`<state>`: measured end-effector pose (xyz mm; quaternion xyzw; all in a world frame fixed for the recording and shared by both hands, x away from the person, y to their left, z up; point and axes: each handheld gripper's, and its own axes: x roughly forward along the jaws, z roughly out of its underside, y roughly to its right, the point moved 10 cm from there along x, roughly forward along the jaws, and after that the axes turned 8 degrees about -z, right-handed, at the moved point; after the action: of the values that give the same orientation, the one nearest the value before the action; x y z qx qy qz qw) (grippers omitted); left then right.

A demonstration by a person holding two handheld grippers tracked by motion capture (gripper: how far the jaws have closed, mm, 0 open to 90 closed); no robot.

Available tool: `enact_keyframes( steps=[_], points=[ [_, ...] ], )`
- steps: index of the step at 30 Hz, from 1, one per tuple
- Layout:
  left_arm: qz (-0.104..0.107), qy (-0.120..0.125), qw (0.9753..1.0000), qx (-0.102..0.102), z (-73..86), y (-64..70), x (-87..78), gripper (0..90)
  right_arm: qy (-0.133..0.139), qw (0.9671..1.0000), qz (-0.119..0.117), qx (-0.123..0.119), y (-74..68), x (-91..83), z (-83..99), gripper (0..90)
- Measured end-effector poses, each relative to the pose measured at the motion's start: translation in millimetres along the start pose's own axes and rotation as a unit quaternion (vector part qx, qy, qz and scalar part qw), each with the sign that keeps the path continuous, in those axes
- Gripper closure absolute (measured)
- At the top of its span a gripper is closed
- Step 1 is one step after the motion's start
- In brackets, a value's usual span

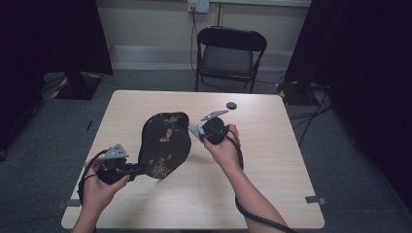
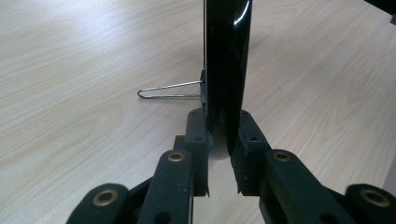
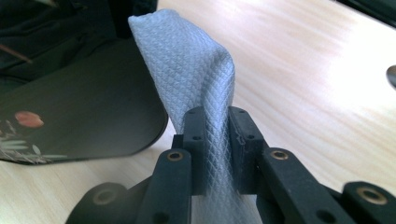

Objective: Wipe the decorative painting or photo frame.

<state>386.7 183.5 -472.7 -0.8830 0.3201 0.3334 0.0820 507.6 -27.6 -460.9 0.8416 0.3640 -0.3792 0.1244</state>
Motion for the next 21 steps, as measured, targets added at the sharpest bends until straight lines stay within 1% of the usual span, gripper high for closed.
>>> enact_keyframes(
  steps=[10,11,13,15,16,18,20,21],
  points=[
    [-0.001,0.001,1.0000,-0.001,0.4,-0.3,-0.2,78.7,-0.013,0.9999,-0.010,-0.004,-4.8,14.6,16.4,79.0],
    [0.000,0.000,1.0000,0.000,1.0,-0.6,-0.3,78.7,-0.019,0.9997,-0.012,-0.004,-5.9,18.7,21.8,79.0],
    [0.000,0.002,1.0000,-0.002,1.1,-0.3,-0.2,78.7,-0.023,0.9996,-0.013,-0.002,-6.5,22.3,25.9,79.0],
    [-0.001,0.002,1.0000,-0.001,0.9,-0.7,-0.2,78.6,-0.025,0.9996,-0.012,-0.003,-6.2,24.2,28.1,79.0],
    [-0.002,0.000,1.0000,0.001,0.9,-1.0,-0.3,78.6,-0.028,0.9995,-0.015,-0.002,-7.2,27.8,32.1,79.0],
    [-0.001,0.001,1.0000,0.000,0.4,-0.6,-0.3,78.6,-0.033,0.9994,-0.015,-0.003,-8.1,30.4,36.6,79.0],
    [-0.002,0.003,1.0000,0.000,-0.6,0.2,0.0,78.6,-0.038,0.9992,-0.009,-0.008,-8.4,33.1,41.6,79.0],
    [-0.002,0.003,1.0000,0.000,-0.6,0.2,0.0,78.6,-0.038,0.9992,-0.009,-0.008,-8.4,33.1,41.6,79.0]
  ],
)
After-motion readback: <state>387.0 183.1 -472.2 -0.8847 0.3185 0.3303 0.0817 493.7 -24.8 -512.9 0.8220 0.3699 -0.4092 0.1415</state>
